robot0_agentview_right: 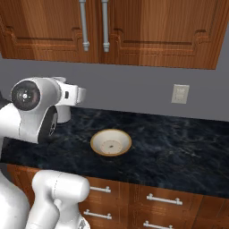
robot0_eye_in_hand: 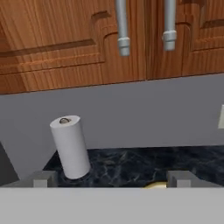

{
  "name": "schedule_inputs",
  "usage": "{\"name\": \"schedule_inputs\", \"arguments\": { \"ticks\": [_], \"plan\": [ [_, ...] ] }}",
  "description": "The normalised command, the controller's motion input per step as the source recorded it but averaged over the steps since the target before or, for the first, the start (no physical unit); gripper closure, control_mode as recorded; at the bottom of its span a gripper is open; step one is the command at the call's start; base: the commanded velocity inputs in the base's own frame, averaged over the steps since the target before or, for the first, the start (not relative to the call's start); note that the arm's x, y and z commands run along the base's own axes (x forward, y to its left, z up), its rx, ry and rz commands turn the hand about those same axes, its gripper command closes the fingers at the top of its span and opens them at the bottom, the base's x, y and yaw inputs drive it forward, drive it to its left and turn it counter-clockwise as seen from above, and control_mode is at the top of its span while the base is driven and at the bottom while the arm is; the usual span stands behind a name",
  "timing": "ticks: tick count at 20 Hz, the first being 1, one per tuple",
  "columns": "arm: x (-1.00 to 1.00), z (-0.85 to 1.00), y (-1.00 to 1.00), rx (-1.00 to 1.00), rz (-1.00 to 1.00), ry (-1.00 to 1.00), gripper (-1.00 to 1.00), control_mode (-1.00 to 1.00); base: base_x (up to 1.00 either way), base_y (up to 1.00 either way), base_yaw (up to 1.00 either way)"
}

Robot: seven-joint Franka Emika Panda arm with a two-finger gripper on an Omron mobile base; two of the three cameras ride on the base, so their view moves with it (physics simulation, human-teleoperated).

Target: Open the cabinet. Pick the apple and pear from the cabinet and place them into the bowl. Then close the cabinet.

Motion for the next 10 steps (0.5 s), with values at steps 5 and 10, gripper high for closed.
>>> {"name": "schedule_inputs", "arguments": {
  "ticks": [5,10],
  "plan": [
    [-0.51,0.16,0.00,0.00,0.00,-0.47,-1.00,-1.00,0.00,0.00,0.00],
    [-0.32,0.13,0.00,0.00,0.00,-0.39,-1.00,-1.00,0.00,0.00,0.00]
  ]
}}
